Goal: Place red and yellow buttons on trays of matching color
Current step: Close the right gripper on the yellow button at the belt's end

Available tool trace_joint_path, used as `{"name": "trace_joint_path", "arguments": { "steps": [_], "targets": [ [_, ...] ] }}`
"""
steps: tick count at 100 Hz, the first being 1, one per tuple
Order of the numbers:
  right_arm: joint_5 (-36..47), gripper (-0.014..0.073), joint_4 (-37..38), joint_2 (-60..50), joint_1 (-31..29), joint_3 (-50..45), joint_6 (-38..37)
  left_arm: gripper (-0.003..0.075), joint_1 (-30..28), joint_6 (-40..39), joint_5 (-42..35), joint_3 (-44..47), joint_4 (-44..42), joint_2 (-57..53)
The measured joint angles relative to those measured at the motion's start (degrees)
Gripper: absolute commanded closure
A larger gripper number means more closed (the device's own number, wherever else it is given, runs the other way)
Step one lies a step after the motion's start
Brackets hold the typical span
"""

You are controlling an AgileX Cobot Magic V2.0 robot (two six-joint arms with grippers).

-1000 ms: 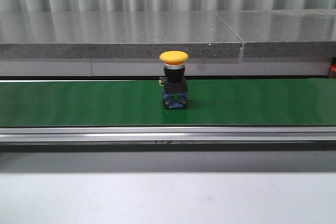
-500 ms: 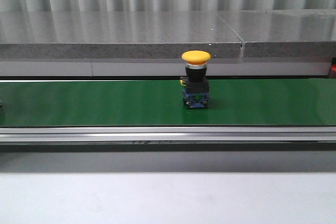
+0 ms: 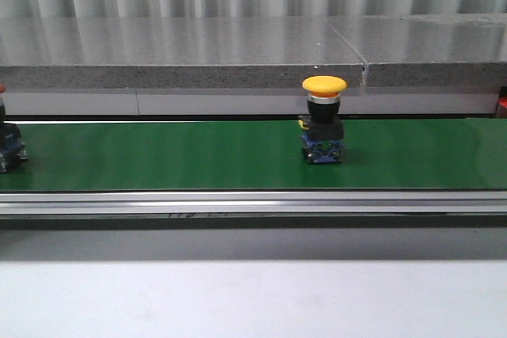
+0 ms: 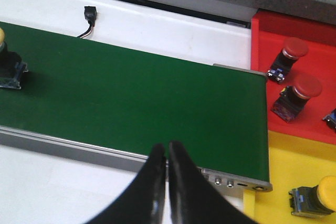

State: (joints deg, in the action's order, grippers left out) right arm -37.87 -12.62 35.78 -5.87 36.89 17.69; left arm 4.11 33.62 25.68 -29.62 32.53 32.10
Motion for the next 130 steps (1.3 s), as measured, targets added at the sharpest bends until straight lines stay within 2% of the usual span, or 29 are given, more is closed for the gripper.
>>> {"name": "trace_joint_path", "arguments": {
  "steps": [5, 12, 19, 24, 50, 66, 100, 130],
  "targets": [
    [-0.34, 0.0245, 0.0, 0.0, 0.0, 0.0, 0.0, 0.074, 0.0, 0.0, 0.0, 0.0, 0.0, 0.0],
    [-0.85, 0.0076, 0.0, 0.0, 0.0, 0.0, 0.0, 0.074, 0.0, 0.0, 0.0, 0.0, 0.0, 0.0],
    [-1.33, -0.0034, -0.11, 0.0, 0.0, 0.0, 0.0, 0.074, 0.0, 0.0, 0.0, 0.0, 0.0, 0.0],
    [-1.44, -0.0067, -0.54, 0.0, 0.0, 0.0, 0.0, 0.074, 0.0, 0.0, 0.0, 0.0, 0.0, 0.0],
    [-1.47, -0.0067, -3.46, 3.25, 1.28, 0.25, 1.79, 0.074, 0.03, 0.0, 0.0, 0.0, 0.0, 0.0],
    [-0.68, -0.0067, -5.07, 11.3, 5.99, 2.04, 4.54, 0.074, 0.03, 0.02, 0.0, 0.0, 0.0, 0.0],
    [7.11, -0.0067, -5.63, 32.51, 16.15, 8.18, 5.15, 0.074, 0.03, 0.02, 0.0, 0.0, 0.05, -0.09],
    [10.52, -0.0057, -5.82, 45.59, 18.29, 15.43, 5.27, 0.074, 0.03, 0.02, 0.0, 0.0, 0.05, -0.09]
  ]
}}
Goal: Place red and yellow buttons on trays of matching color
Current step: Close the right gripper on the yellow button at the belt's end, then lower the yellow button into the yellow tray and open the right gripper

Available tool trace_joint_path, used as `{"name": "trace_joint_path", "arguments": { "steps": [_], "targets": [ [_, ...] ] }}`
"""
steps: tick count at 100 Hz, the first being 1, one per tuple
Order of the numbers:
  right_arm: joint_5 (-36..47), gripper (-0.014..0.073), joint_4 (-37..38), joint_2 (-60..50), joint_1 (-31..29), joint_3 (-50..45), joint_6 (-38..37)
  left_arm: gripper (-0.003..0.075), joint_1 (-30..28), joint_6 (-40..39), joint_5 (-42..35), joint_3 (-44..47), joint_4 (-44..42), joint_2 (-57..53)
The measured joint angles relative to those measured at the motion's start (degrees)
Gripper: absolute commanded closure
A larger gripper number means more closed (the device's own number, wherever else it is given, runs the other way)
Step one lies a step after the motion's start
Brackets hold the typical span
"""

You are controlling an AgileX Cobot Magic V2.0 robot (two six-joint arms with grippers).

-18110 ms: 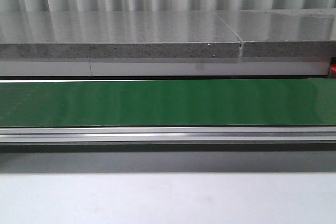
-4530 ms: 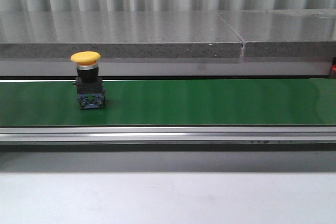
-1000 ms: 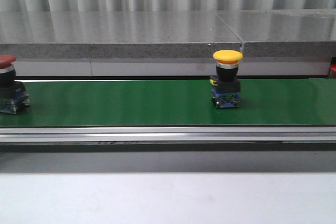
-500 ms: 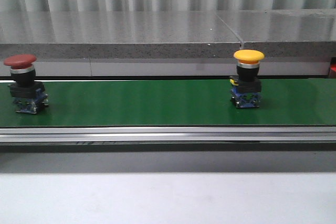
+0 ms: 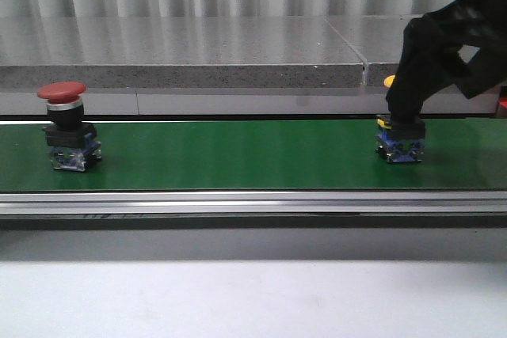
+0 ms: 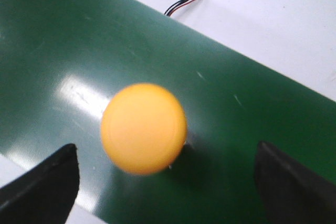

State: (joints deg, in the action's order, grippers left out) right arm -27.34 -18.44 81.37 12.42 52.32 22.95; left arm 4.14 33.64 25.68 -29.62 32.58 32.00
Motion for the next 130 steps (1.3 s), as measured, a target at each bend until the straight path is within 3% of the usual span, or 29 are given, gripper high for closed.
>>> {"name": "trace_joint_path", "arguments": {
  "steps": [12, 26, 34, 55, 71, 103, 130],
  "targets": [
    [0.54, 0.0067, 0.0, 3.41, 0.1, 2.19, 0.0, 0.074, 0.0, 0.0, 0.0, 0.0, 0.0, 0.0],
    [1.03, 0.0407, 0.0, 5.91, 0.1, 3.27, 0.0, 0.074, 0.0, 0.1, 0.0, 0.0, 0.0, 0.0],
    [1.03, 0.0498, -0.1, 6.08, 0.1, 3.54, 0.0, 0.074, 0.0, 0.1, 0.0, 0.0, 0.0, 0.0],
    [-2.63, 0.0508, -0.1, 5.19, -0.98, 4.16, 0.0, 0.074, 0.0, 0.1, 0.0, 0.0, 0.0, 0.0],
    [-7.77, 0.0508, -0.1, -0.38, -6.56, 5.61, -0.31, 0.074, 0.0, 0.1, 0.0, 0.0, 0.0, 0.0],
    [-13.48, 0.0508, 3.96, -16.18, -30.88, 6.11, -5.45, 0.074, 0.0, 0.1, 0.0, 0.0, 0.0, 0.0],
    [-17.25, 0.0508, 17.82, -19.58, -51.1, 5.71, -21.65, 0.074, 0.0, 0.1, 0.0, 0.0, 0.0, 0.0]
  ]
}}
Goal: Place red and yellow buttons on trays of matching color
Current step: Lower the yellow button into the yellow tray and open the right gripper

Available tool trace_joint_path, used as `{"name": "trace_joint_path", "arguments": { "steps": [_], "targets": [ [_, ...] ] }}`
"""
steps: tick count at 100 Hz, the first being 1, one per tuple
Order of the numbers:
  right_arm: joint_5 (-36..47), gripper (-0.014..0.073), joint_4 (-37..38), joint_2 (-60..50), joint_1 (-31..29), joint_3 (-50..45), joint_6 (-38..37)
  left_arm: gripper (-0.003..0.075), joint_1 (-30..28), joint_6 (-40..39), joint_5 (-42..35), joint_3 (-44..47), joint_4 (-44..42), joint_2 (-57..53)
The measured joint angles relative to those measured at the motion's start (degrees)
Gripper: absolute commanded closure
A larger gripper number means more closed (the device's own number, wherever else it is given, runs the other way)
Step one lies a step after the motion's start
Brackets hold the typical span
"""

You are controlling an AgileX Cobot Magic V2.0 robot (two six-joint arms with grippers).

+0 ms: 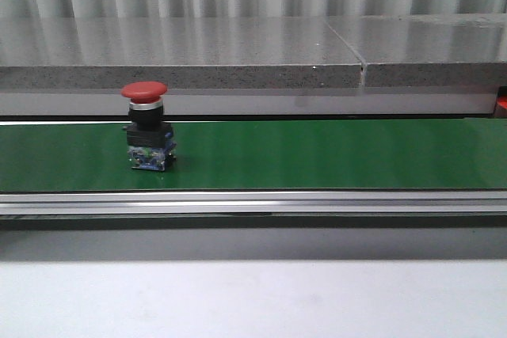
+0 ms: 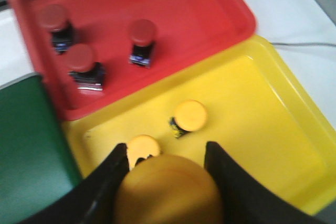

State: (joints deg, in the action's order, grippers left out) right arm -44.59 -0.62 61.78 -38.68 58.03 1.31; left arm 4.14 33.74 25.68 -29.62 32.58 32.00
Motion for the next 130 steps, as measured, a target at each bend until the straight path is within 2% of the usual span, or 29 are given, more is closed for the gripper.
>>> {"name": "trace_joint_path", "arguments": {
  "steps": [20, 53, 81, 110, 130],
  "targets": [
    [1.93, 0.0508, 6.5, 0.0, -3.3, -4.94, -8.17, 0.074, 0.0, 0.0, 0.0, 0.0, 0.0, 0.0],
    [16.0, 0.051, 13.57, 1.18, -3.29, -17.34, -18.96, 0.074, 0.0, 0.0, 0.0, 0.07, 0.0, 0.0],
    [23.33, 0.051, 14.47, 11.38, -3.29, -18.12, -21.18, 0.074, 0.0, 0.0, 0.0, 0.07, 0.0, 0.0],
    [25.04, 0.051, 14.47, 23.22, -3.33, -18.12, -22.28, 0.074, 0.0, 0.0, 0.0, 0.07, 0.0, 0.0],
    [25.87, 0.0469, 14.47, 24.77, -3.33, -18.12, -22.45, 0.074, 0.0, 0.0, 0.0, 0.07, 0.0, 0.0]
  ]
}}
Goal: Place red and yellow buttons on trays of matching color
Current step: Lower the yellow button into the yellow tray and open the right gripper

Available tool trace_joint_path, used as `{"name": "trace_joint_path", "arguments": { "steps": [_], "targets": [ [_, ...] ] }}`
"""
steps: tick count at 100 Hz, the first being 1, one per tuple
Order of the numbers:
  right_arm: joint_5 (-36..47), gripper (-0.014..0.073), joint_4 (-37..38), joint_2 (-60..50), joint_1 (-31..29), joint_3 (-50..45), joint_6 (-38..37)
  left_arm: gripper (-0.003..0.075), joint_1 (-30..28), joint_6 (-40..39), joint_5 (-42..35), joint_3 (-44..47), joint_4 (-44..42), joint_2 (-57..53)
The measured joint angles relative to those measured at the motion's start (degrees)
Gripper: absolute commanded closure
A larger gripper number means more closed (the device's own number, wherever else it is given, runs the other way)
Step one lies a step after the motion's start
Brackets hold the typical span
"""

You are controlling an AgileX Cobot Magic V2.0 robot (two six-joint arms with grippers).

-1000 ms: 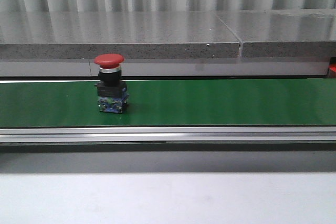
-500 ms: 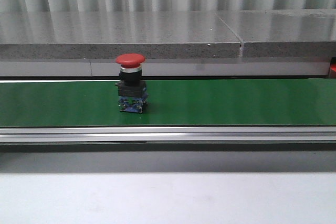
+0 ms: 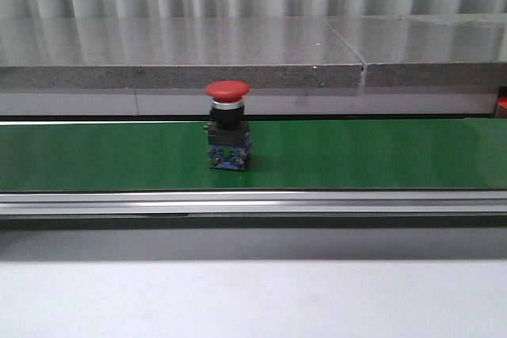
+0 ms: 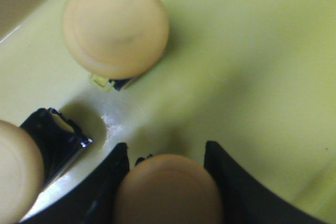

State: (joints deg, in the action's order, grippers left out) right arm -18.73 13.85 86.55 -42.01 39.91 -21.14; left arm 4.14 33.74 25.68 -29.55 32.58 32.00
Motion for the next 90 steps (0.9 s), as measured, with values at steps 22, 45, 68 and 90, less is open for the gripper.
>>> {"name": "trace_joint_path", "arguments": {
  "steps": [22, 45, 68, 90],
  "targets": [
    [0.0, 0.0218, 0.0, 0.0, 0.0, 0.0, -0.24, 0.074, 0.0, 0.0, 0.0, 0.0, 0.0, 0.0],
    [-0.46, 0.0144, 0.0, -3.91, 0.0, 0.0, -0.24, 0.074, 0.0, 0.0, 0.0, 0.0, 0.0, 0.0],
    [-1.0, 0.0144, 0.0, -11.17, 0.0, 0.0, -0.24, 0.074, 0.0, 0.0, 0.0, 0.0, 0.0, 0.0],
    [-2.8, 0.0144, -0.98, -18.91, 2.53, 0.0, -0.24, 0.074, 0.0, 0.0, 0.0, 0.0, 0.0, 0.0]
  ]
}}
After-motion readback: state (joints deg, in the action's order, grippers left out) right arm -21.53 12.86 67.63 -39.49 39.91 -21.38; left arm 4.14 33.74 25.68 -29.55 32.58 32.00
